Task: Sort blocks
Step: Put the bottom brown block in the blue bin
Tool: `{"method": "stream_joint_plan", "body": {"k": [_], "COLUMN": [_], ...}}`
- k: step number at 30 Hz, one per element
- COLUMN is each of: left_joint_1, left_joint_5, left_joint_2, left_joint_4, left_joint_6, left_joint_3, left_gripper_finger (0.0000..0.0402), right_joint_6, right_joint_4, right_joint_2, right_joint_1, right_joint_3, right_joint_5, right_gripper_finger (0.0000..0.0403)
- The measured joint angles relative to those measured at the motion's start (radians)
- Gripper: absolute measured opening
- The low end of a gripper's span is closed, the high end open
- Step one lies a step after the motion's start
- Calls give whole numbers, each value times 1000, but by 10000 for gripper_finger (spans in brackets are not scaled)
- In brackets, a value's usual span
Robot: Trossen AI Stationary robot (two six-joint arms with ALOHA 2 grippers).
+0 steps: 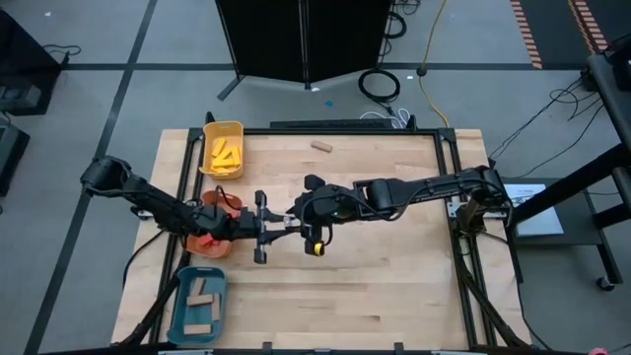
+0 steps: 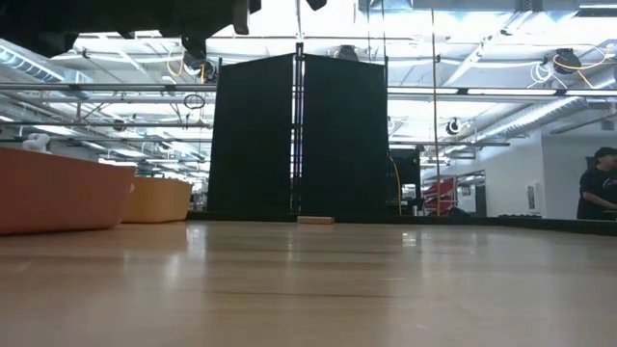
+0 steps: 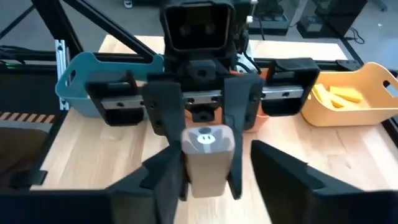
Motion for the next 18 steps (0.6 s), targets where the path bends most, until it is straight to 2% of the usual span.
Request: {"method": "stream_joint_plan", "body": {"k": [4,6,9,11,13,16,18], "left_joint_1": [-4,-24,-65,-93,-125,-172,-211], "left_joint_5": [-1,-7,8,28,77,225,359], "left_joint_2": [-41,-114,-247,-321,-374,-401,-404], "left_joint_4": [-71,-220,-577,-858,-1137,-1465,-1591], "left_joint_6": [11,21,-63,-177,-353,-675,-868], "left_joint_3": [0,5,56,121,185,269,291], "left_gripper_finger": [97,106,106,101,98,97,97], "right_joint_6": [-20,-24,-19,-14,-6,-9,-41], "right_joint_4": [-7,-42,-107,-153,-201,-237,-228], "right_joint_2": [-3,-19,-61,-84,-88,-83,-72], "right_joint_1": [-11,-14,-16,-16,-16,-16,-16], "right_joint_3": [0,-1,-1,1,1,-1,0], "right_joint_5": [-2,-6,0,2,4,3,4], "right_gripper_finger": [218,235,248,250,250,246,244]}}
